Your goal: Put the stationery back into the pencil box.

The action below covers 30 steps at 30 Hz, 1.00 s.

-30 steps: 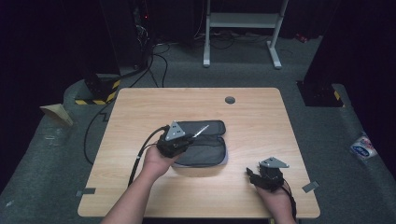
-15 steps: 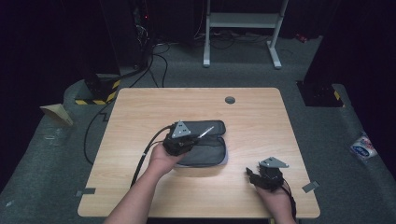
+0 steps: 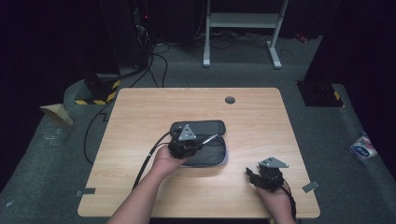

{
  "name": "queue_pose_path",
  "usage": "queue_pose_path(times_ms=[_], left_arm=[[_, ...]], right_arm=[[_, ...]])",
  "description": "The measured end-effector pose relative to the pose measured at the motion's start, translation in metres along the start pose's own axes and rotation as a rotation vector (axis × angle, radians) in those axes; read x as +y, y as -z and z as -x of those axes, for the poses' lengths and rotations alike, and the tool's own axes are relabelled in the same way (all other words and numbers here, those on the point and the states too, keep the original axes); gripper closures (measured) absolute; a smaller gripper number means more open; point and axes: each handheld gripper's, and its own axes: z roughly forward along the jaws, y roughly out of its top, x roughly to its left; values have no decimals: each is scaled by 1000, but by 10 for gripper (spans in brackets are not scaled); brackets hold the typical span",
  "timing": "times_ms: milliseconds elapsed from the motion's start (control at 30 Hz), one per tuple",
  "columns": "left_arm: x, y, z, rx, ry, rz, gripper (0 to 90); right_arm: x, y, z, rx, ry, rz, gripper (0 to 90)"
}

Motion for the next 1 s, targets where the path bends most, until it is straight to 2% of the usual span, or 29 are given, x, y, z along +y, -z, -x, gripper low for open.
queue_pose_path(times_ms=[300, 367, 467, 567, 633, 700, 833, 1000], left_arm=[[-4, -7, 3, -11, -20, -48, 789], [-4, -8, 3, -17, -14, -64, 790], [-4, -8, 3, -36, -1, -66, 789], [-4, -10, 4, -39, -9, -70, 788], [-5, -10, 5, -28, -3, -74, 774], [-4, -9, 4, -28, 8, -64, 719], [-3, -6, 3, -11, 16, -49, 694], [-1, -2, 1, 21, 53, -26, 645]], right_arm=[[0, 0, 0, 0, 0, 0, 392], [0, 0, 0, 0, 0, 0, 393], [0, 0, 0, -1, 0, 0, 394], [0, 0, 0, -2, -2, 0, 394], [0, 0, 0, -1, -1, 1, 394], [0, 0, 0, 0, 1, 1, 394], [0, 0, 0, 0, 1, 1, 394], [0, 0, 0, 0, 1, 1, 394]])
